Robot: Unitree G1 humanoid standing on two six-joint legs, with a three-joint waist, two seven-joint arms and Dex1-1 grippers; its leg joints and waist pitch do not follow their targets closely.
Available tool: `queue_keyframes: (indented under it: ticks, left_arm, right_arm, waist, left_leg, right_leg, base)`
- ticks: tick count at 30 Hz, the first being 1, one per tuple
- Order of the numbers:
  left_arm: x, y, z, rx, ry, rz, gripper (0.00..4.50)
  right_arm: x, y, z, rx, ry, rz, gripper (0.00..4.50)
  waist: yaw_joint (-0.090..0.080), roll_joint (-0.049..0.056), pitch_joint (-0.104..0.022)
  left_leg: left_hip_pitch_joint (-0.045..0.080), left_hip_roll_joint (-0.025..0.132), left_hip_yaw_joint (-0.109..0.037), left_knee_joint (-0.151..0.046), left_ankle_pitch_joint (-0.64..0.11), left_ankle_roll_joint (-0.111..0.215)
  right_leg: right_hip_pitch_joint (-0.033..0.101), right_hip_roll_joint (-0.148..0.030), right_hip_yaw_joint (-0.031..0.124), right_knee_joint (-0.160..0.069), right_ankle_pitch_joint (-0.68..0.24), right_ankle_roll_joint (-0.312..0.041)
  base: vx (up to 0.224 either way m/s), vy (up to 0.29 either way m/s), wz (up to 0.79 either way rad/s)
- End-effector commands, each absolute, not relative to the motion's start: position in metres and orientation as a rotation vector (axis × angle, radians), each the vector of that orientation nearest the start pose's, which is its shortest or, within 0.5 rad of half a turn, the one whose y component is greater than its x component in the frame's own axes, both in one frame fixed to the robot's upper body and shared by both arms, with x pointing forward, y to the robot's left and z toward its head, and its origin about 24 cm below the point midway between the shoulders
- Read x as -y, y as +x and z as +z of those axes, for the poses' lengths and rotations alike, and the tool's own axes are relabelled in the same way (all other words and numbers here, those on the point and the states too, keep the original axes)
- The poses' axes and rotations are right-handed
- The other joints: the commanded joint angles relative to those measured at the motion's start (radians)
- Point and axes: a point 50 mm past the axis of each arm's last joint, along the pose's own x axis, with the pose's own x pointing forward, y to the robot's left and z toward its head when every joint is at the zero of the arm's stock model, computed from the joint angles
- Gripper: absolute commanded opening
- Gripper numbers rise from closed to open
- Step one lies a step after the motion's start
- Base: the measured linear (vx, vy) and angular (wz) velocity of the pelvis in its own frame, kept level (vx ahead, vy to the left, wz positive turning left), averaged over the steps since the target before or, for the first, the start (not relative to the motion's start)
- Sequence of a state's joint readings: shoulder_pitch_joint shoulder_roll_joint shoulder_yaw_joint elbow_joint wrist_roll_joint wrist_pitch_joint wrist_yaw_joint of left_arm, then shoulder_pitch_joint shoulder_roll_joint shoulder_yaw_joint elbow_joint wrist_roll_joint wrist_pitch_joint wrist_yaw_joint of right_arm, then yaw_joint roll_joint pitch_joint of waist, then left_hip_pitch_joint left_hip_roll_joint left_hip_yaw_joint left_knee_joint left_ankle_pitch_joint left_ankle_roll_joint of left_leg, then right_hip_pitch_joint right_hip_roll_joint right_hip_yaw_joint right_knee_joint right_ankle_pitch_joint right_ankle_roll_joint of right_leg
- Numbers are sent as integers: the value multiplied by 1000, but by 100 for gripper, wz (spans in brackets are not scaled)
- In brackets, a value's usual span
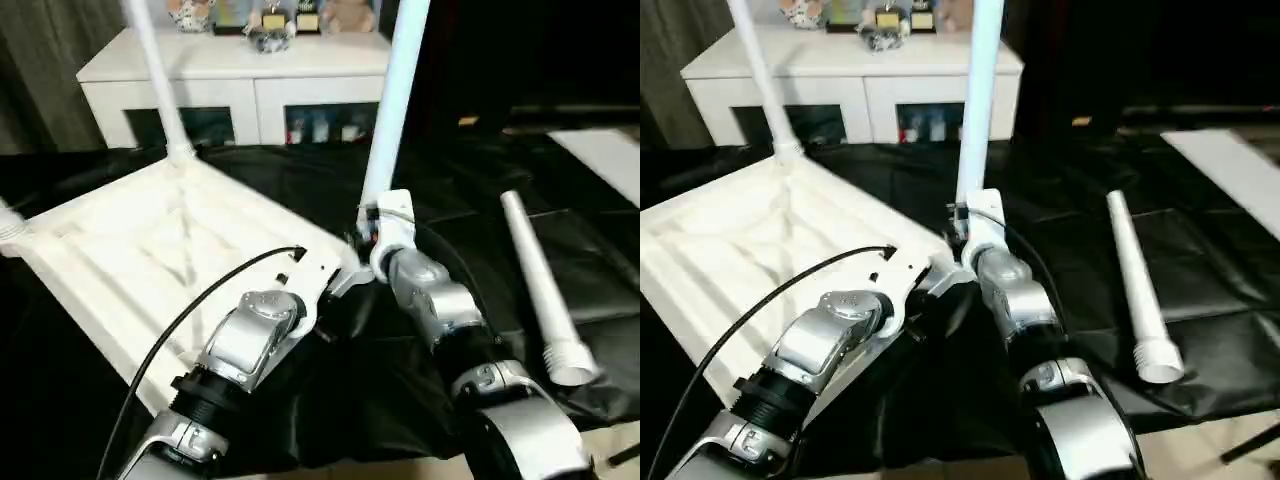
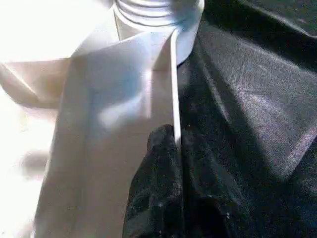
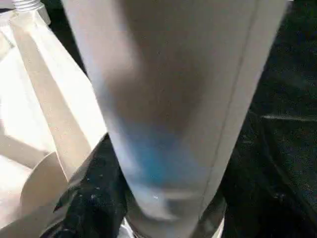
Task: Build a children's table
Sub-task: Rotate leg to tighten
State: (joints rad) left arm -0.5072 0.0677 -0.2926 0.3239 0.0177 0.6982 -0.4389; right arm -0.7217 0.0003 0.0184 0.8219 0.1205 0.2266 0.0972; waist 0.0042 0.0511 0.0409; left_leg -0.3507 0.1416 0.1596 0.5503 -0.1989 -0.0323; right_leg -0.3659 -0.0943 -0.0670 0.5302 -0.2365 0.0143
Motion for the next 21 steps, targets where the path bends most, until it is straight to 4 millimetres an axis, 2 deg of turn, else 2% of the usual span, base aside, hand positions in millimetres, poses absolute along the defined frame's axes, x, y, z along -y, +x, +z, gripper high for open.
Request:
queue_keyframes:
  ticks: [1,3,4,5,6,7,8,9,10,11,12,13,14,15,16,17,18,19,21]
  left_arm:
    - [-46,310,51,-519,217,-787,0]
    - [-46,310,51,-519,217,-787,0]
    - [-47,310,52,-511,216,-793,0]
    - [-53,310,56,-492,219,-823,0]
    - [-55,310,57,-487,220,-831,0]
    - [-55,310,57,-487,220,-831,0]
    - [-64,308,63,-460,228,-883,0]
    - [-67,307,64,-451,232,-903,0]
    - [-76,304,67,-429,251,-958,0]
    - [-80,302,67,-421,257,-989,0]
    - [-82,301,68,-422,257,-995,0]
    - [-85,300,68,-418,261,-1015,0]
    - [-90,297,69,-410,272,-1049,0]
    - [-93,295,69,-404,280,-1076,0]
    - [-96,293,70,-391,294,-1105,0]
    - [-97,291,71,-384,301,-1123,0]
    - [-100,290,71,-386,306,-1132,0]
    - [-101,289,71,-387,310,-1138,0]
    - [-104,286,73,-369,317,-1162,0]
  right_arm:
    - [94,339,-4,-602,28,252,256]
    - [94,339,-4,-602,28,252,256]
    - [94,341,0,-581,32,265,276]
    - [96,346,17,-513,30,338,288]
    - [97,347,21,-496,29,357,288]
    - [97,347,21,-496,29,357,296]
    - [99,346,44,-410,4,483,310]
    - [100,344,49,-392,-11,527,321]
    - [105,333,56,-371,-67,644,335]
    - [109,325,57,-372,-102,708,335]
    - [110,323,57,-372,-112,722,354]
    - [114,318,57,-373,-139,763,354]
    - [120,311,57,-375,-160,810,365]
    - [124,306,58,-378,-172,843,373]
    - [128,302,59,-377,-181,877,380]
    - [131,298,60,-378,-187,899,388]
    - [134,295,62,-377,-196,918,398]
    - [137,293,63,-375,-204,933,410]
    - [143,288,66,-376,-213,962,423]
  waist:
    - [-3,1,-22]
    - [-3,2,-20]
    - [-4,3,-19]
    - [-4,4,-19]
    - [2,5,-19]
    - [3,2,-21]
    - [9,2,-29]
    - [14,0,-32]
    - [35,0,-46]
    - [39,-3,-47]
    - [44,-5,-40]
    - [45,-9,-34]
    - [49,-10,-39]
    - [50,-12,-46]
    - [63,-6,-58]
    - [67,-5,-57]
    - [67,-8,-58]
    - [68,-9,-57]
    - [80,-10,-63]
  left_leg:
    - [26,72,-46,-95,-685,-66]
    - [25,74,-47,-97,-691,-72]
    - [26,74,-48,-99,-707,-78]
    - [26,74,-48,-100,-713,-79]
    - [28,75,-49,-101,-713,-79]
    - [29,76,-44,-100,-706,-78]
    - [23,76,-44,-97,-638,-71]
    - [15,81,-41,-98,-581,-63]
    - [-4,87,-28,-85,-337,-20]
    - [-5,85,-23,-80,-286,1]
    - [0,87,-9,-83,-334,22]
    - [7,81,-1,-74,-432,7]
    - [9,82,-2,-71,-430,-4]
    - [2,82,-4,-71,-396,-4]
    - [-6,85,5,-62,-222,36]
    - [-8,84,7,-58,-185,55]
    - [-17,82,15,-47,-119,82]
    - [-21,81,17,-44,-99,92]
    - [-21,80,20,-29,-47,121]
  right_leg:
    - [-19,-67,33,-82,-493,-78]
    - [-18,-64,31,-80,-483,-79]
    - [-19,-61,30,-79,-477,-80]
    - [-18,-61,29,-79,-477,-79]
    - [-14,-58,31,-82,-470,-68]
    - [-18,-60,36,-80,-464,-74]
    - [-8,-62,41,-71,-398,-92]
    - [-1,-63,46,-63,-338,-104]
    - [17,-63,51,-38,-69,-143]
    - [16,-58,49,-32,-21,-156]
    - [-3,-54,51,-41,-105,-176]
    - [-23,-56,62,-55,-301,-171]
    - [-22,-60,67,-54,-335,-164]
    - [-13,-60,67,-48,-316,-166]
    - [-8,-54,67,-28,-102,-185]
    - [-7,-52,65,-24,-46,-196]
    - [-2,-51,63,-9,54,-227]
    - [0,-51,64,-5,85,-238]
    - [3,-51,63,13,166,-268]
  base:
    - [0,0,0]
    - [0,0,0]
    - [0,0,0]
    - [0,0,0]
    - [0,0,0]
    - [0,0,0]
    - [0,0,0]
    - [0,0,0]
    - [0,0,0]
    - [0,0,0]
    - [0,0,0]
    - [53,-50,12]
    - [60,-49,5]
    - [60,-49,5]
    - [66,-46,3]
    - [75,-44,4]
    - [75,-44,4]
    - [69,-32,0]
    - [53,-20,0]
